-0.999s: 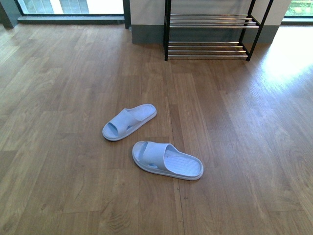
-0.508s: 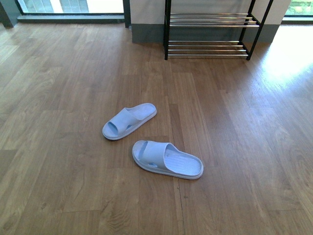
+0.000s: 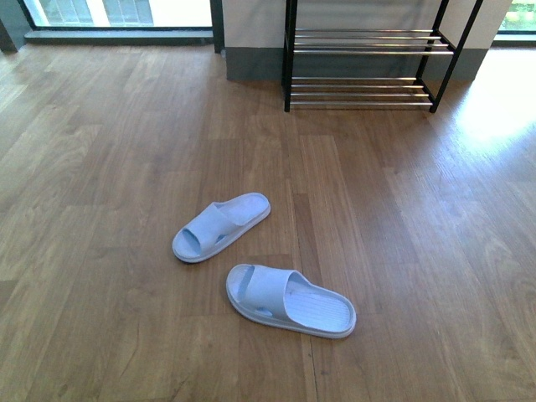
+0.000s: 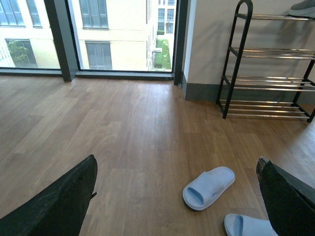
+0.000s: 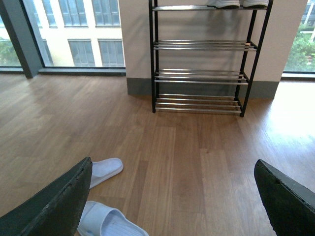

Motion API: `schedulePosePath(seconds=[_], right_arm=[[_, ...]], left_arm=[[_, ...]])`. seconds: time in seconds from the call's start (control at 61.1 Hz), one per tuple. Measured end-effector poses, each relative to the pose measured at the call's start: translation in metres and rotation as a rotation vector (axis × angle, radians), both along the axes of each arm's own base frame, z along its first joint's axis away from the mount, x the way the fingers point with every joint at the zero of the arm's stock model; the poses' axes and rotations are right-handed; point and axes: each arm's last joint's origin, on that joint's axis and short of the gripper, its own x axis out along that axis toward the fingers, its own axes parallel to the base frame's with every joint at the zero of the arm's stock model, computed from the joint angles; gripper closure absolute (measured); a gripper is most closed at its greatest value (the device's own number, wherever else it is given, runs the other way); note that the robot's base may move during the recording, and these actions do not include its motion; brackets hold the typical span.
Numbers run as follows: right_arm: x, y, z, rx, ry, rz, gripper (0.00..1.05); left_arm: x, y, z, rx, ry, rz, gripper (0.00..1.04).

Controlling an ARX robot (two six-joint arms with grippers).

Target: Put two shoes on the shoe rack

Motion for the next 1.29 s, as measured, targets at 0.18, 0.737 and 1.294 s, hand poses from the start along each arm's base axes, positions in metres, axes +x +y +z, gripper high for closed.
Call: schedulePosePath(seconds=[0.18, 0.737, 1.294], right_arm=[[0.0000, -0.0001, -0.0001, 0.000, 0.001, -0.003, 0.09], [0.0001, 0.0000, -0.0001, 0.000, 0.002, 0.000, 0.09], [0.0001, 0.0000, -0.0001, 0.000, 0.002, 0.000, 0.09]], left_arm=[[0.0000, 0.0000, 0.0000, 0.000, 0.000, -0.002, 0.09], [0.0000, 0.0000, 0.0000, 0.000, 0.000, 0.000, 0.09], [0.0000, 0.0000, 0.0000, 0.000, 0.000, 0.000, 0.09]])
